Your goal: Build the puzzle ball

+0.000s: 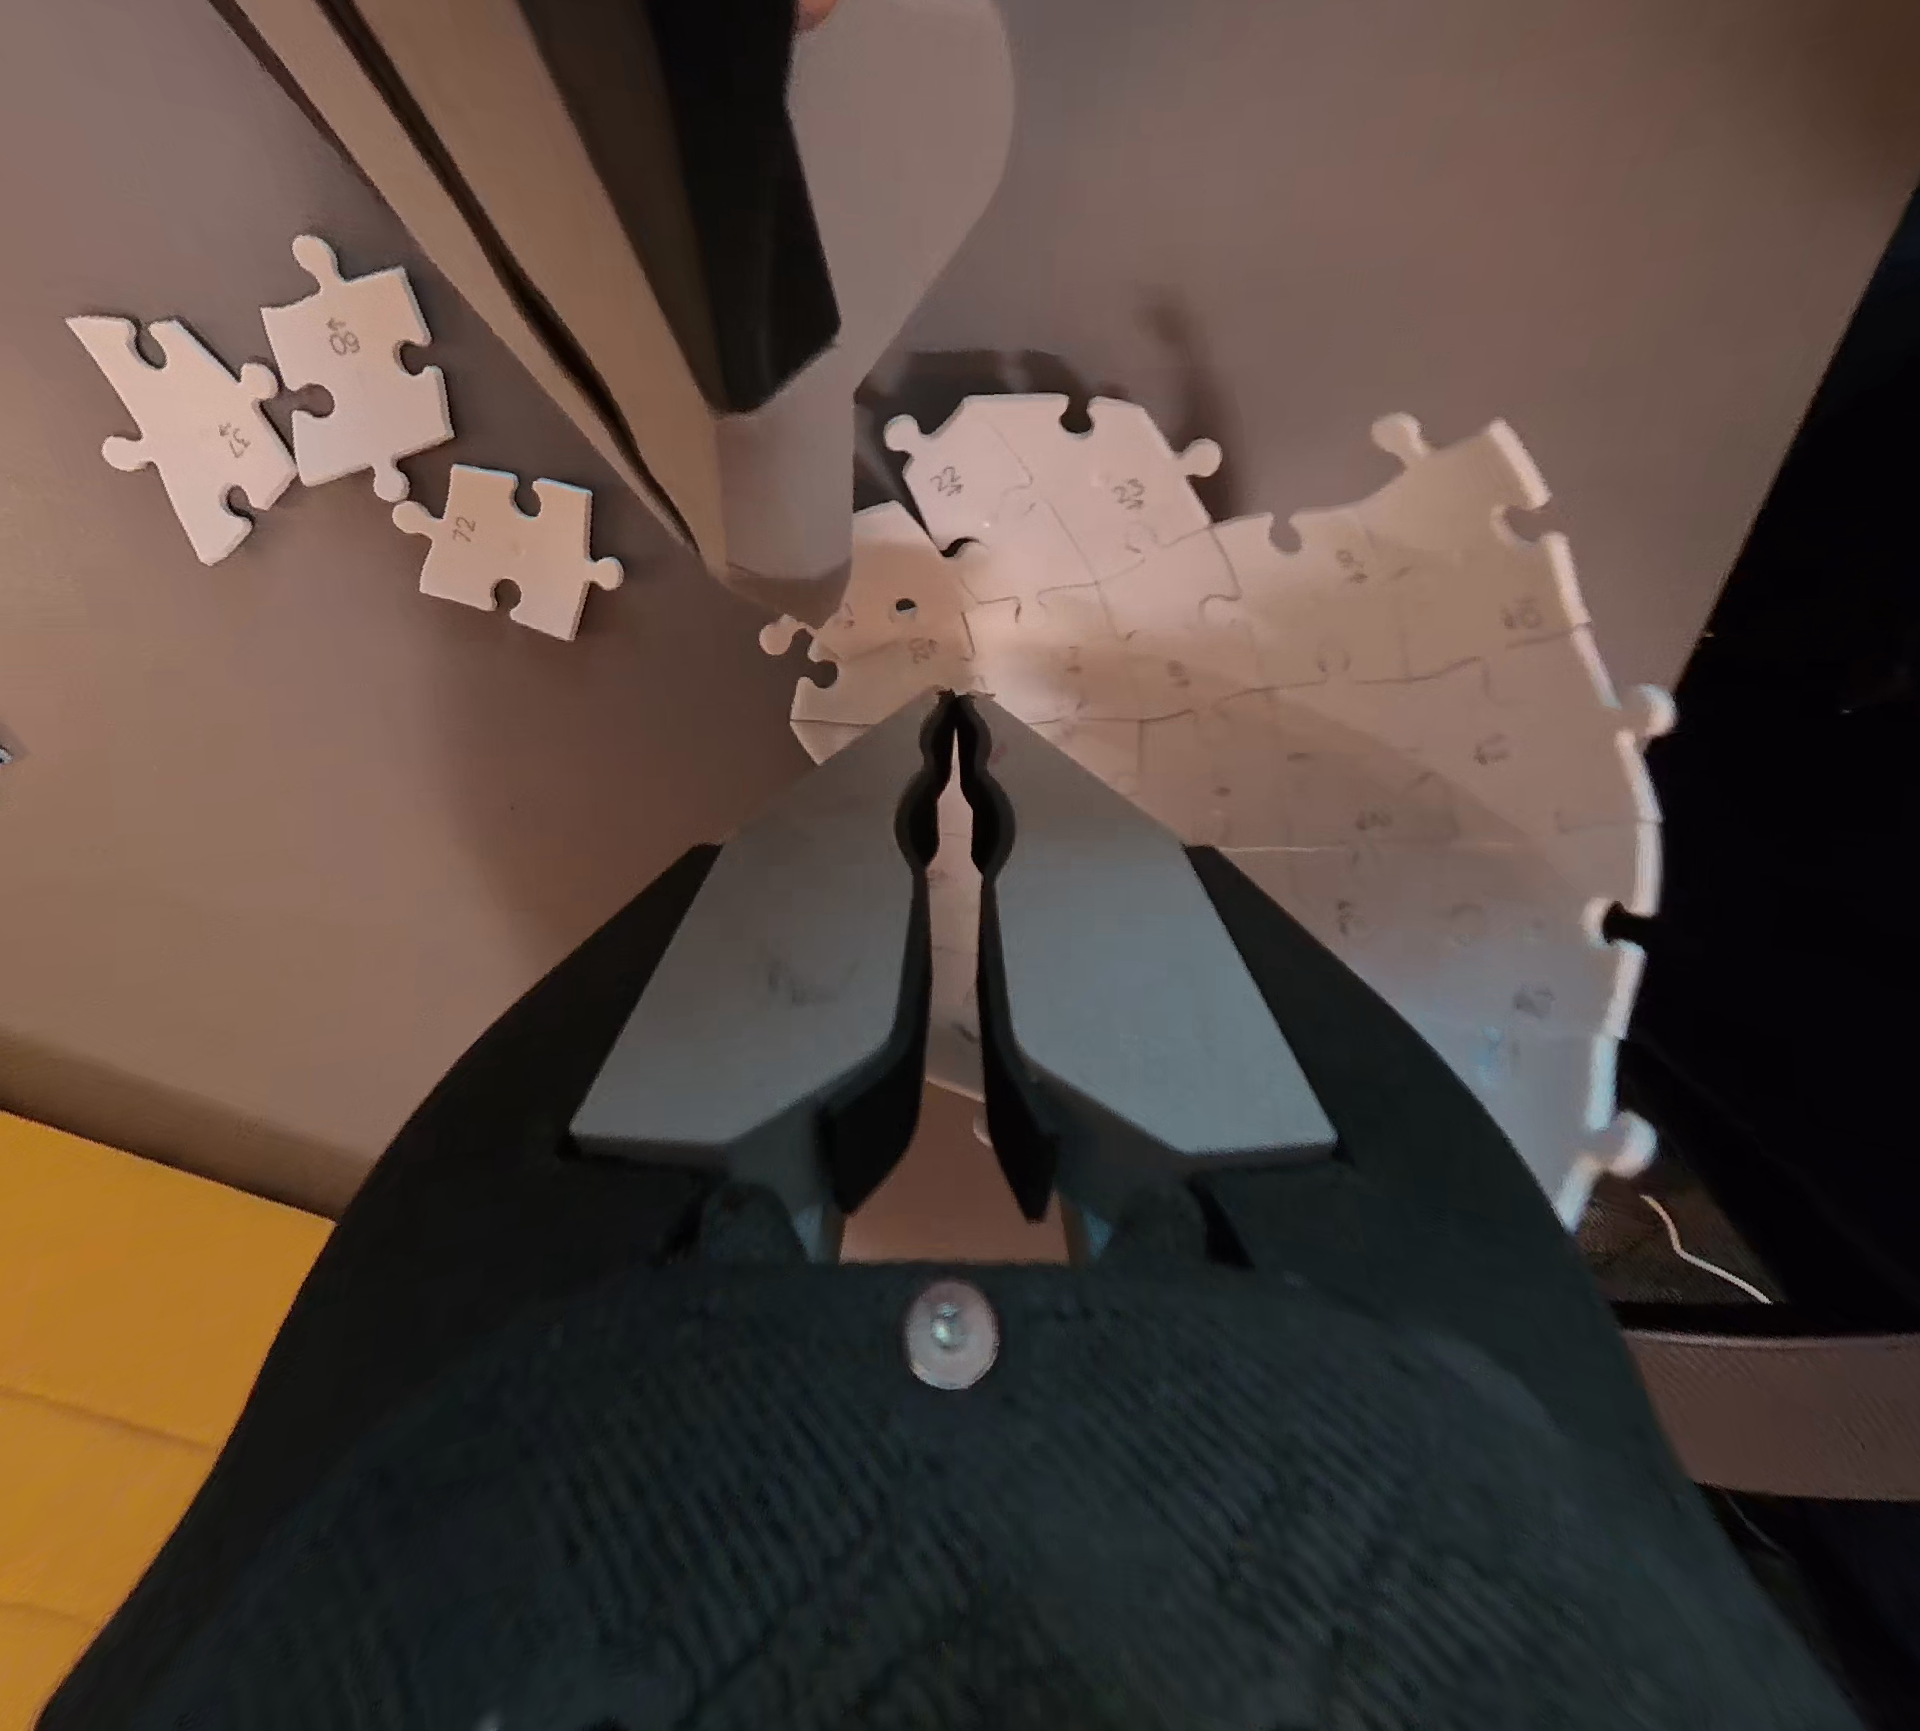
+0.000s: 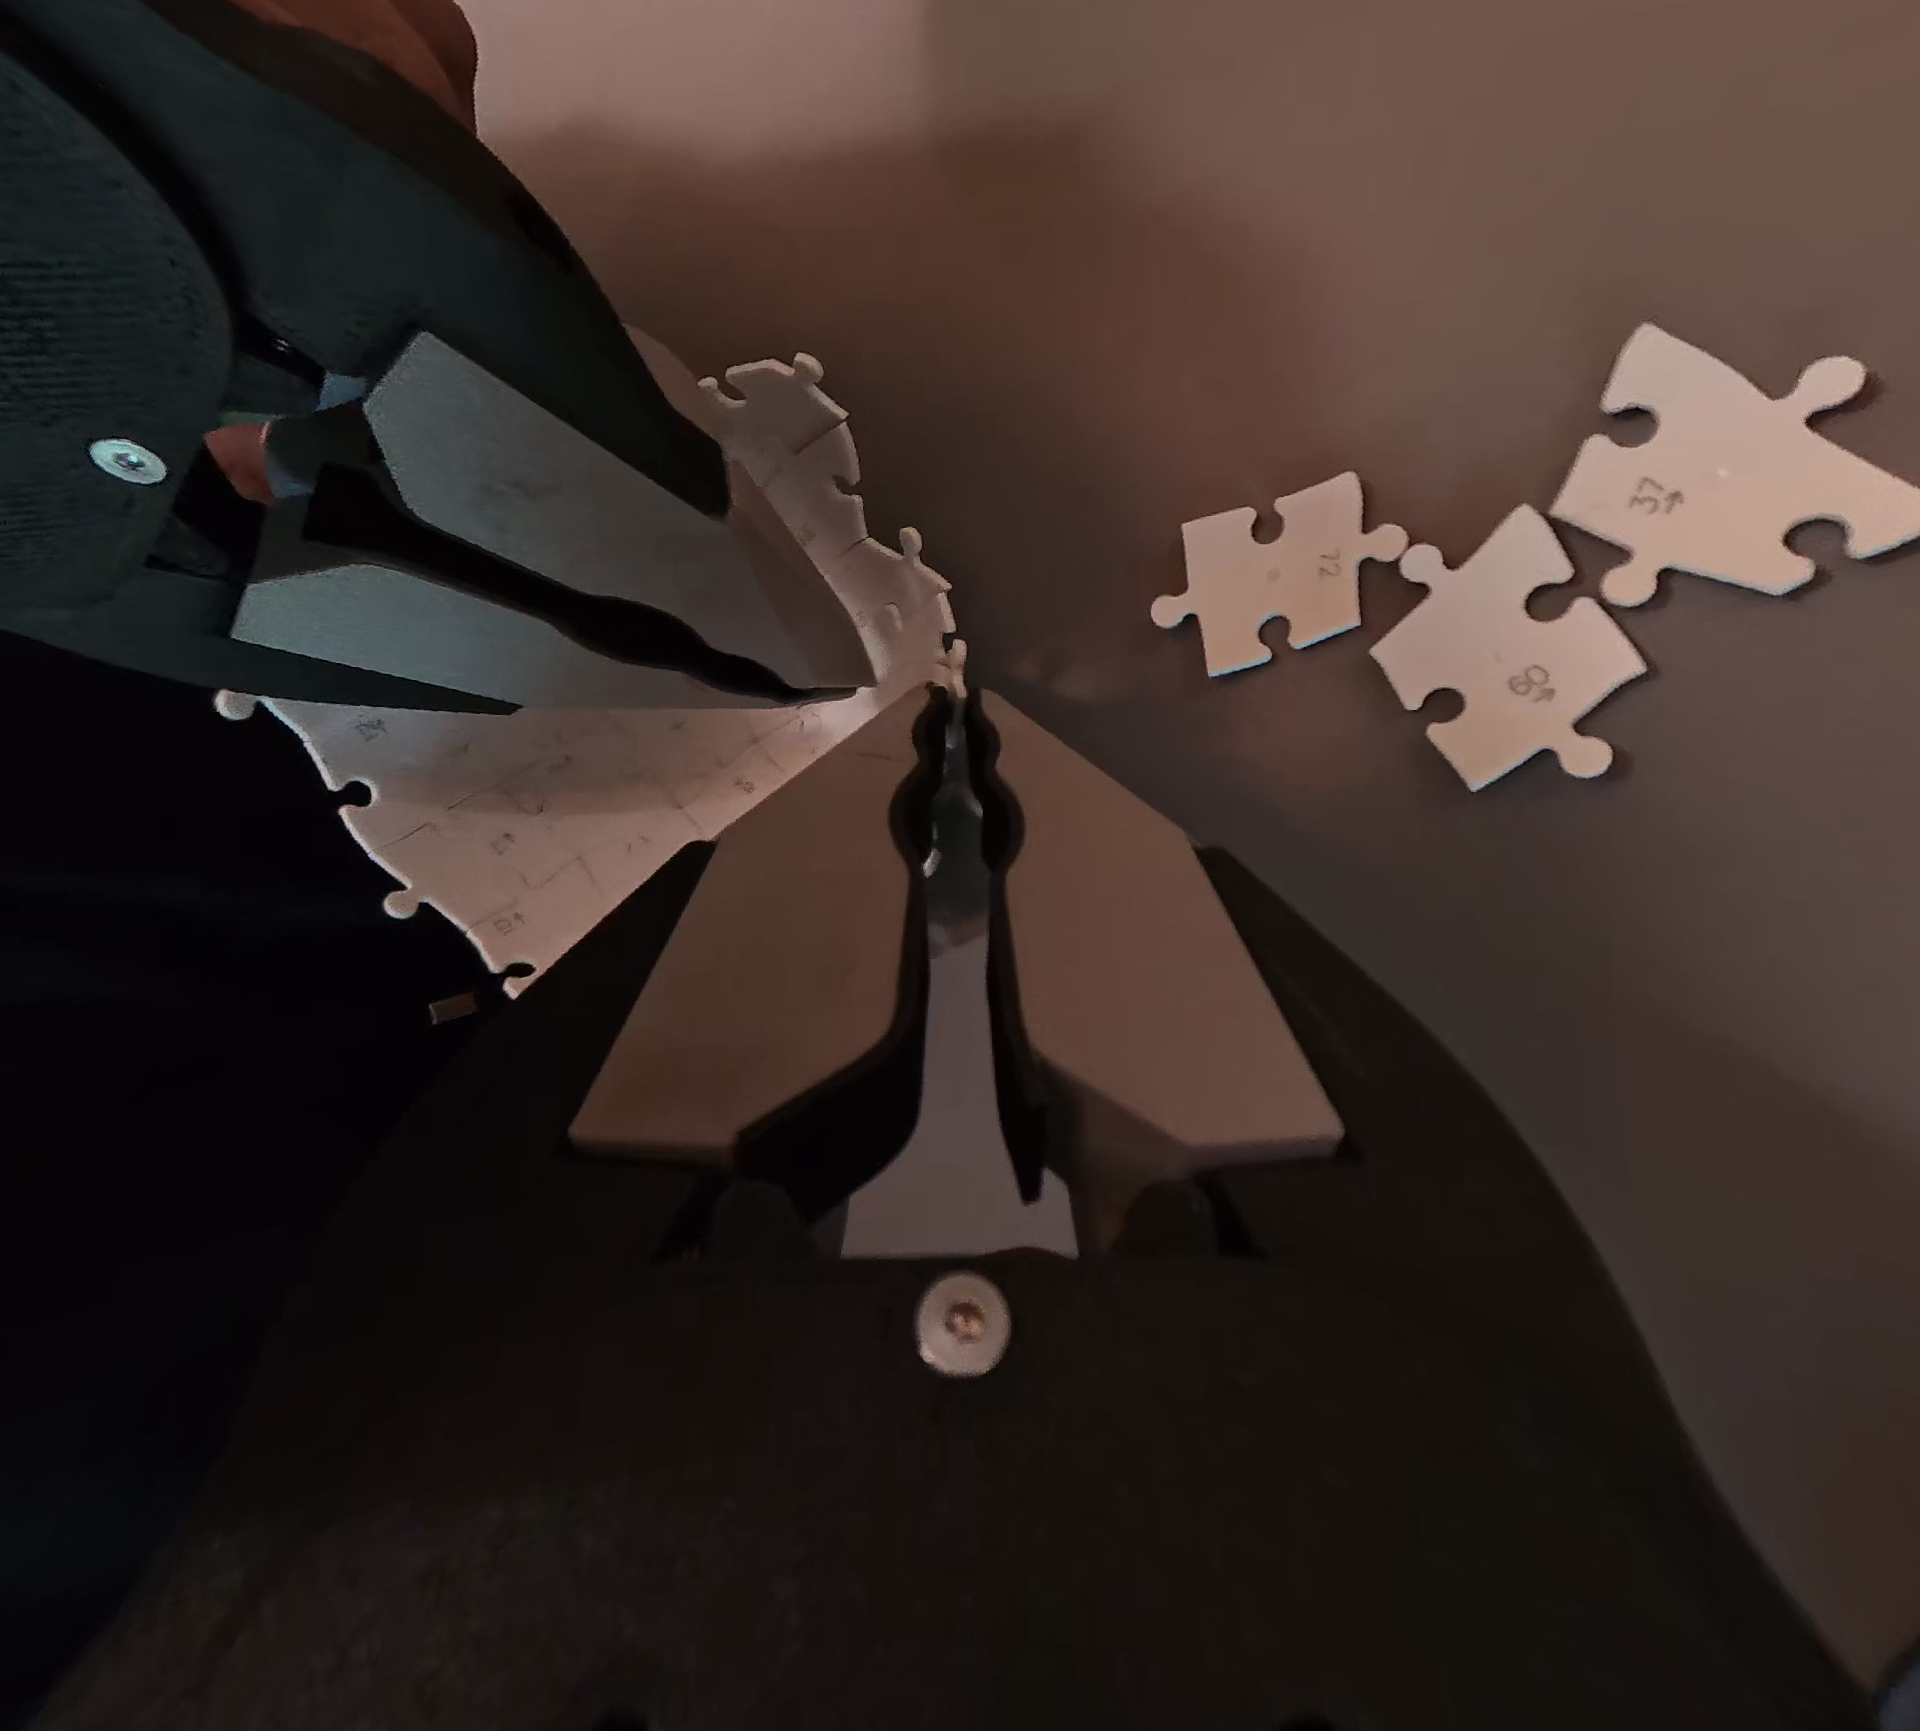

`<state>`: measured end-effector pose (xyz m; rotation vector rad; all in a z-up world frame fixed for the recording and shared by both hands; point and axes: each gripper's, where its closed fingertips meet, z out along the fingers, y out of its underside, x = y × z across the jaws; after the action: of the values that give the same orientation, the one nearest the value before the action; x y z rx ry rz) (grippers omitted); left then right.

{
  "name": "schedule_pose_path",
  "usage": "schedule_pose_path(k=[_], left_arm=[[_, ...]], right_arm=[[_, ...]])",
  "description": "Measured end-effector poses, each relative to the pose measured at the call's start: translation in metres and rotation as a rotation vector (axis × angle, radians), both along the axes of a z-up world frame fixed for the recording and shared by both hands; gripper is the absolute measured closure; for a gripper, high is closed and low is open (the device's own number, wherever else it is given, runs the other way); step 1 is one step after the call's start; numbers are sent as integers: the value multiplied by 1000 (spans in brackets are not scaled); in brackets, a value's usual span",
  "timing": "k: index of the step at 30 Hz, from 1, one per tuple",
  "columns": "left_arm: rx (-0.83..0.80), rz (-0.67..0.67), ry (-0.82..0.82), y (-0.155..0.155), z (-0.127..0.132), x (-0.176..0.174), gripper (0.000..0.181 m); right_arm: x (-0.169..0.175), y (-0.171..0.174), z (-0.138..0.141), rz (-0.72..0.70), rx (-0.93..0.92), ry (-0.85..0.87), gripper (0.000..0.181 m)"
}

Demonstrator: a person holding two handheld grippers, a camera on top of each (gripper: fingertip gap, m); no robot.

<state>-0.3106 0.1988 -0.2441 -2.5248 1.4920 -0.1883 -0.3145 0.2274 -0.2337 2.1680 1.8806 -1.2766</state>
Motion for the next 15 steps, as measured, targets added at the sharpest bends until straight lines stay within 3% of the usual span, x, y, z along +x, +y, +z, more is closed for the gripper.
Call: schedule_pose_path(k=[15], left_arm=[[-14, -35, 39, 7, -5, 10, 181]], right_arm=[[7, 2, -3, -23, -41, 10, 181]])
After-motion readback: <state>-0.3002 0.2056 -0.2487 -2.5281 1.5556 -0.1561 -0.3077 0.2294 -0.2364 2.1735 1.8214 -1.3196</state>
